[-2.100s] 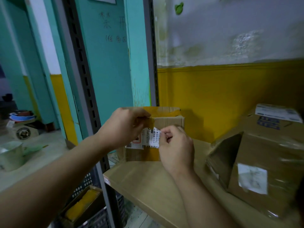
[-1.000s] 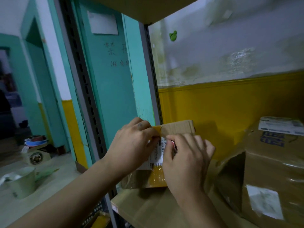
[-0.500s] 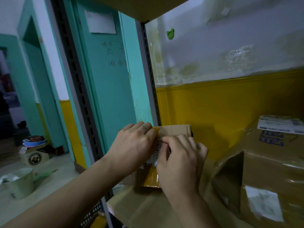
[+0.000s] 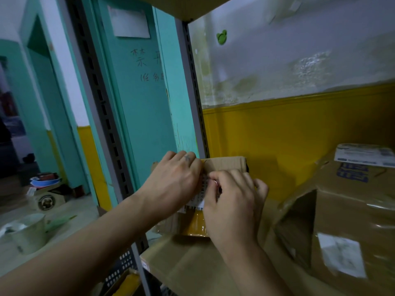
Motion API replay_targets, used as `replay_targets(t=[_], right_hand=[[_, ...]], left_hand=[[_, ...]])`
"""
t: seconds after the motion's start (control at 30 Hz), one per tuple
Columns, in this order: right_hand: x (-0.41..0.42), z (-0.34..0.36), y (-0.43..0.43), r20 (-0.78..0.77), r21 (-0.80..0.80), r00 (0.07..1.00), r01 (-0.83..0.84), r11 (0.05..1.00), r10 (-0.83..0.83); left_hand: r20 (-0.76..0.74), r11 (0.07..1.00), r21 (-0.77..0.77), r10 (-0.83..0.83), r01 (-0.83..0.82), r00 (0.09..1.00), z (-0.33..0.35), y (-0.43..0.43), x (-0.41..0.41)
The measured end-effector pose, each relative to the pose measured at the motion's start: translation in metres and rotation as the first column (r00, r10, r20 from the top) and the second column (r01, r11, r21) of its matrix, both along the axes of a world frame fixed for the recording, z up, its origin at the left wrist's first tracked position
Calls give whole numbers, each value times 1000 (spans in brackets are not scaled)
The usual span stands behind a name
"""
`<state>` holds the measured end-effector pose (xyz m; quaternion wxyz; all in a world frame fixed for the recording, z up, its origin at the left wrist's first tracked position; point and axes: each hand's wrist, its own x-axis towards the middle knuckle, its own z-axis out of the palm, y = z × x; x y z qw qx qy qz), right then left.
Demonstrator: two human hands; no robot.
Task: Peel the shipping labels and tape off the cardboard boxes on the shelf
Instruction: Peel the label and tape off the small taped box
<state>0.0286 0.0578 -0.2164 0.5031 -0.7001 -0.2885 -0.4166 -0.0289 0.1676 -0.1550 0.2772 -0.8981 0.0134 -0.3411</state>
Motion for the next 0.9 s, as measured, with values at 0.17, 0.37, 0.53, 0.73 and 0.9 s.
replay_targets(t=[0.17, 0.37, 0.53, 0.73, 0.9], right_hand=[[1, 0, 0, 4, -15, 1000, -2, 1000, 2], [2, 0, 0, -5, -1, 1000, 10, 1000, -10], [2, 0, -1, -24, -23, 1000, 1, 1000, -1], [0, -1, 0, -36, -39, 999, -2, 999, 1], [0, -2, 0, -52, -32, 999, -10, 999, 9]], left_hand=[[-12, 998, -54, -29, 28, 1000, 6, 3, 0], [-13, 984, -168, -63, 60, 998, 10, 9, -6], [-22, 989, -110, -103, 100, 994, 3, 7, -11], [25, 991, -87, -104, 106, 994, -1, 6, -8], [60, 992, -56, -109, 112, 992, -2, 3, -2]])
